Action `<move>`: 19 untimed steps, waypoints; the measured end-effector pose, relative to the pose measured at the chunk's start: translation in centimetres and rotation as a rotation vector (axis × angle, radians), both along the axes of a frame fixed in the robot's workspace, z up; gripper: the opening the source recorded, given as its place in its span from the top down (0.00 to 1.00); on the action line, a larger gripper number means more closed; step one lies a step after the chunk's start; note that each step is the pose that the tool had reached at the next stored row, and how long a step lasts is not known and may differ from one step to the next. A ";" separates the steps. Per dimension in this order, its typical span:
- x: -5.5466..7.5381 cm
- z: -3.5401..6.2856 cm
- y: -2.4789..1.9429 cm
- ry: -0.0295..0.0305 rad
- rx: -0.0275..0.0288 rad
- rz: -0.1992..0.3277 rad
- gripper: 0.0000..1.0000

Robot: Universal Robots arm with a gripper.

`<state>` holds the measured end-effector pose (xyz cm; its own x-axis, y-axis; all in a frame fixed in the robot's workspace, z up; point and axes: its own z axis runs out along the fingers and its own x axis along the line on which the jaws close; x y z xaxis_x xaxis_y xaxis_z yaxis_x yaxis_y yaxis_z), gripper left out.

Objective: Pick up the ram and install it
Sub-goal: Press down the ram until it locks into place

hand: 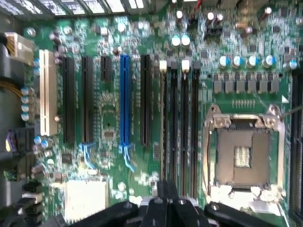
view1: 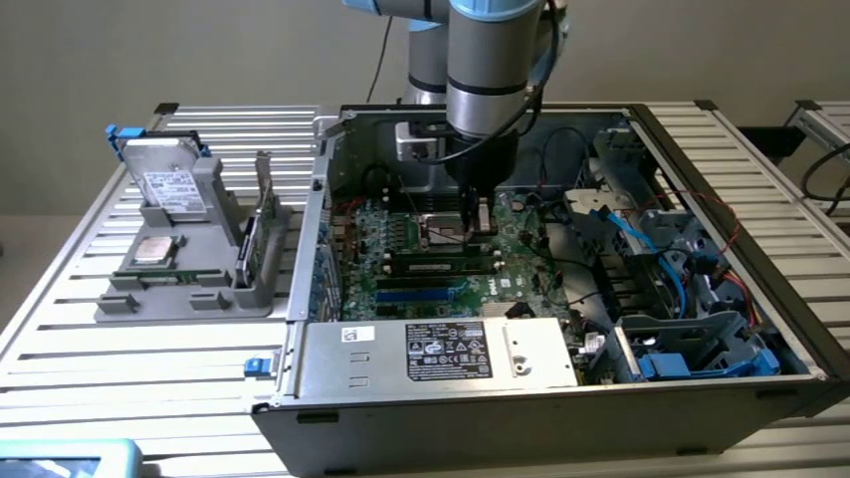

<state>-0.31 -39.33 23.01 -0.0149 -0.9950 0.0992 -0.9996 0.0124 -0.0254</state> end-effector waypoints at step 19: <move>-5.2 0.62 0.00 0.0001 0.0000 -0.002 0.89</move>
